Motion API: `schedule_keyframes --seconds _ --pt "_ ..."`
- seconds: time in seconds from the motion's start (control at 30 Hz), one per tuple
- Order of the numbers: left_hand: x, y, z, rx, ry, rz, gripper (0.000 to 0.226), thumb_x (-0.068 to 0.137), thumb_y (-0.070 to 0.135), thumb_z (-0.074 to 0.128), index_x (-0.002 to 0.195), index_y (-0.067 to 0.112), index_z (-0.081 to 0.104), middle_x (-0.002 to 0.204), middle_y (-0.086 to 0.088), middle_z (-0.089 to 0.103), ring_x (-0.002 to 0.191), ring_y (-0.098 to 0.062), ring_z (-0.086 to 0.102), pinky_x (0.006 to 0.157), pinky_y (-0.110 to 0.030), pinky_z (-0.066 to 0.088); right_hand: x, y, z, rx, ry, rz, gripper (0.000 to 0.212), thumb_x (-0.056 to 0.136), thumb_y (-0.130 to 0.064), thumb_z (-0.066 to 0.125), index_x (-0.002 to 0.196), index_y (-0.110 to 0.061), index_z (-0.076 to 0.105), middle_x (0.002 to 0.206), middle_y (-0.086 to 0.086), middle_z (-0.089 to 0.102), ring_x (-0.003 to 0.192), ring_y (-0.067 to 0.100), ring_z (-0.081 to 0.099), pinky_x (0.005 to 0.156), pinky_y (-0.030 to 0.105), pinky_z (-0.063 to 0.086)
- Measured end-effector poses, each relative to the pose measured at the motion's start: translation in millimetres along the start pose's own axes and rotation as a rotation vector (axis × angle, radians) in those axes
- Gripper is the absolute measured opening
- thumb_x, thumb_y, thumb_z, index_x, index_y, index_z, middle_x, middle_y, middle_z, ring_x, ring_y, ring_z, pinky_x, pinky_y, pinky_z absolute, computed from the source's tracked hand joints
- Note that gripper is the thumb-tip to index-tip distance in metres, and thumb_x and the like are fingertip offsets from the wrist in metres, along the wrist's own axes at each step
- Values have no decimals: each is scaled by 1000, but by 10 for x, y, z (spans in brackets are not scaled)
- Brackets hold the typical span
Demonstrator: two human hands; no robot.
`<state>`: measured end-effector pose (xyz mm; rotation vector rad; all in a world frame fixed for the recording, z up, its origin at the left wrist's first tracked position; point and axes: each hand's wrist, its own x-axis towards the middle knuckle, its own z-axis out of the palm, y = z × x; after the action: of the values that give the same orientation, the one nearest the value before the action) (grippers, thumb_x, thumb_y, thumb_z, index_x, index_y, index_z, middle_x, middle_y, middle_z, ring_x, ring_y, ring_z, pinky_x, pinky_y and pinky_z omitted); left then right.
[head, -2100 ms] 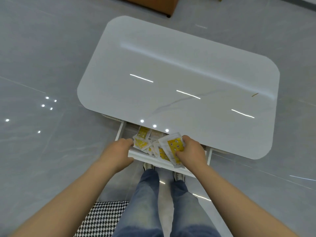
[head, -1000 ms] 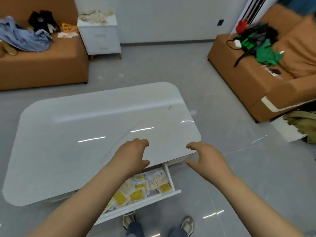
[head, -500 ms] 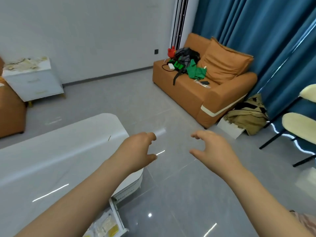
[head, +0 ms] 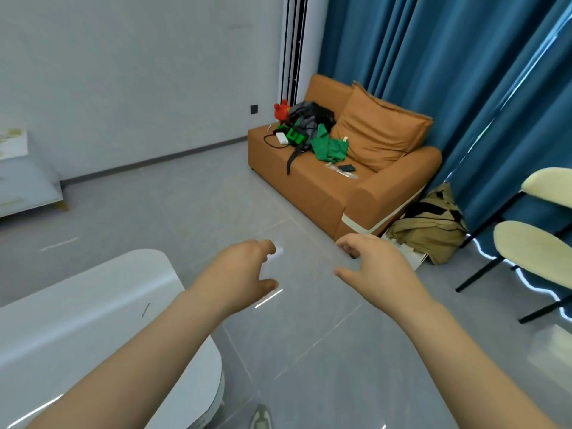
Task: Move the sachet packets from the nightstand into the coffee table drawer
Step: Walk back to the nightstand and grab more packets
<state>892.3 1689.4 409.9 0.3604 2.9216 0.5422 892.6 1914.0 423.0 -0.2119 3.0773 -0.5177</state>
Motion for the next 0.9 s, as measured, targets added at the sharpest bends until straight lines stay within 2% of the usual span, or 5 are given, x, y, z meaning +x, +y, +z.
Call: schedule_keyframes --seconds 0.2,0.5,0.7,0.9 --pt "1044 -224 -320 9 -9 -17 51 85 40 64 131 27 44 126 7 55 111 -15 55 90 -27 45 1074 89 -127 0 -11 14 47 83 -32 68 128 -24 56 125 -5 59 112 10 56 91 23 46" --pt "2445 -479 -539 48 5 -61 54 86 40 64 133 24 43 127 4 54 114 -18 54 92 -29 45 2626 386 -89 -21 -47 -44 46 83 -32 66 127 -26 55 123 -5 59 111 11 56 86 24 46" --pt "3304 -635 -682 53 38 -178 55 86 39 64 135 24 42 130 3 52 117 -19 52 94 -28 43 3797 559 -135 -11 -59 -149 47 85 -32 64 131 -24 53 126 -3 57 112 14 56 87 26 46" --pt "3962 -937 -926 64 73 -339 56 86 39 63 135 23 42 130 1 52 118 -21 51 96 -30 42 4869 470 -117 -18 -166 -298 50 85 -31 64 133 -23 52 131 -4 55 118 13 53 93 27 44"
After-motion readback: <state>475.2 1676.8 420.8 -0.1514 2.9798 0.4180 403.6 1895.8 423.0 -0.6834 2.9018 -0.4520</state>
